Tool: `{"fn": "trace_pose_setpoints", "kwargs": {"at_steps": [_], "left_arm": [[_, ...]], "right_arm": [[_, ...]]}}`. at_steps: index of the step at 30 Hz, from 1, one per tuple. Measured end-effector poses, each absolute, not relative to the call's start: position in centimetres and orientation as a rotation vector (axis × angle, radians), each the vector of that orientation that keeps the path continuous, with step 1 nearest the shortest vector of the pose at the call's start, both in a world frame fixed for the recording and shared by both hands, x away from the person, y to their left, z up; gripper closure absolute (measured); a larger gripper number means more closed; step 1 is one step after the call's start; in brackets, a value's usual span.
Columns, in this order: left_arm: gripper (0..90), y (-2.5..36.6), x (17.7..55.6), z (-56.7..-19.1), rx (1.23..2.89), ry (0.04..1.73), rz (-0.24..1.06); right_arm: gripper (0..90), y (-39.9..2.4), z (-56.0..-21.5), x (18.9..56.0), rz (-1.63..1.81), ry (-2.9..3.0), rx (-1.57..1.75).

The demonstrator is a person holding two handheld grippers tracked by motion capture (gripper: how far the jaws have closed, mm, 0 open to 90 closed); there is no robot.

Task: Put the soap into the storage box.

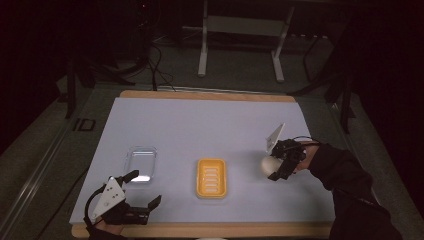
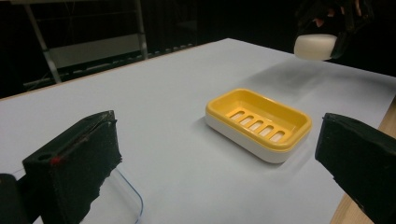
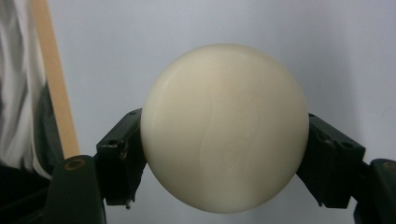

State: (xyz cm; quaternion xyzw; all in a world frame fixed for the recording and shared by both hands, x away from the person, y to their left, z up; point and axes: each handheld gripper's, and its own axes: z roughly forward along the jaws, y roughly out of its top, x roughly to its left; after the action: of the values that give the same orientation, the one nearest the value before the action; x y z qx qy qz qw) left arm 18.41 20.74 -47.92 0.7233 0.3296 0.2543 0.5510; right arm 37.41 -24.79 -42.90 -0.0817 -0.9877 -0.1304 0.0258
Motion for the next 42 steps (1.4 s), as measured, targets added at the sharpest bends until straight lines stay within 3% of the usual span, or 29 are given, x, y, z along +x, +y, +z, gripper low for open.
{"fn": "trace_pose_setpoints", "kwargs": {"at_steps": [22,42], "left_arm": [[0.1,20.7,18.4,-47.9,1.716,0.771,0.6],[0.1,20.8,18.3,-47.9,1.716,0.762,0.597]], "right_arm": [[25.3,-17.2,-40.6,36.3,-0.517,-3.077,-0.026],[25.2,-10.7,-43.2,34.9,-0.623,-3.032,0.179]]}}
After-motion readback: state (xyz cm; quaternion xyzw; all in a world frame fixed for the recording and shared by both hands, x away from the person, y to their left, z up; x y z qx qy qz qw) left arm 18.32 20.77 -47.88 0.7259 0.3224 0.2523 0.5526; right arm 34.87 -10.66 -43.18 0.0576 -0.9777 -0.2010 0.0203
